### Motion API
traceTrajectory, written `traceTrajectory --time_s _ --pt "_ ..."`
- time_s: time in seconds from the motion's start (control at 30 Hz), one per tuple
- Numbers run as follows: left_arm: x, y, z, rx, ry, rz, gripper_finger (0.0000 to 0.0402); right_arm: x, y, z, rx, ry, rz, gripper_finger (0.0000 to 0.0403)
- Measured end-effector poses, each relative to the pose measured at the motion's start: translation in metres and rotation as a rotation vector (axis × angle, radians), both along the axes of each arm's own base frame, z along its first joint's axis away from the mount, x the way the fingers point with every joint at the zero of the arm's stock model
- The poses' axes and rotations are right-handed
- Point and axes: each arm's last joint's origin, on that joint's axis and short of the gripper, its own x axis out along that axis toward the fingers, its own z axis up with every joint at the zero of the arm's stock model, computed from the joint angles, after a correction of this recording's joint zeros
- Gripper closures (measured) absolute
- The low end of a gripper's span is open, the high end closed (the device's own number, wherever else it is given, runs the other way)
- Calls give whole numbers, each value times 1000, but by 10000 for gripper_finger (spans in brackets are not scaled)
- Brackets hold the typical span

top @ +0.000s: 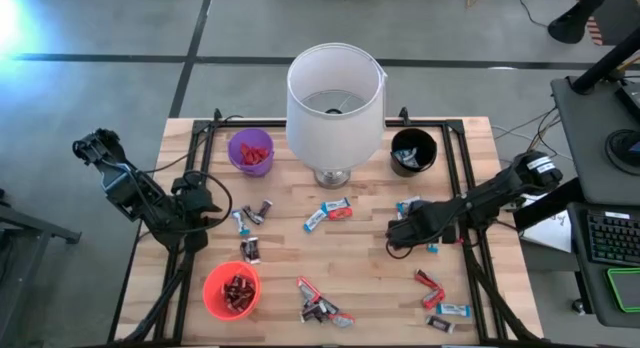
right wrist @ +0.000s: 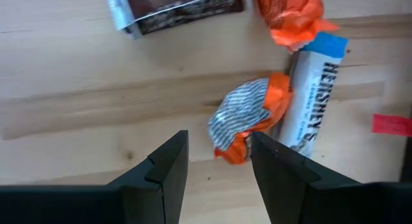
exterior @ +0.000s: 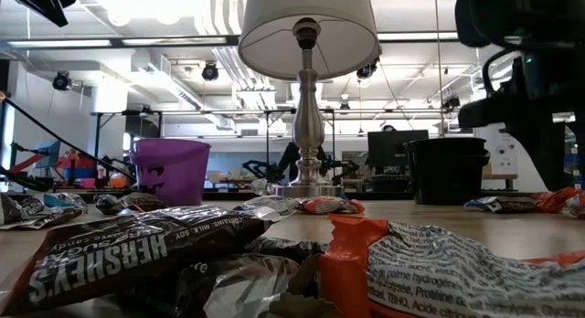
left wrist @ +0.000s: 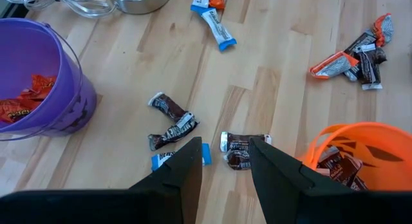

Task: Sort candy
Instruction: Put the orange chocolate into the purple bucket

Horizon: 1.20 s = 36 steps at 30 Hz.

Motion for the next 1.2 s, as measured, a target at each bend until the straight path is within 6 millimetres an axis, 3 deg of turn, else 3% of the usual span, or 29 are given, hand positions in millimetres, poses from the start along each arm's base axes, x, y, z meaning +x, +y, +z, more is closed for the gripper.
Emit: traceTrajectory --time_s 0.63,0.8,1.03,1.2 --pt "1 -1 0 -6 -6 -1 290 5 2 -22 -3 117 101 251" --pt "1 -1 0 -6 -6 1 290 6 3 -31 -12 165 118 286" --pt "1 -1 0 -11 -4 6 290 8 3 -35 -10 180 129 382" --pt "1 -1 0 -19 -6 16 290 5 3 -25 -3 164 123 388"
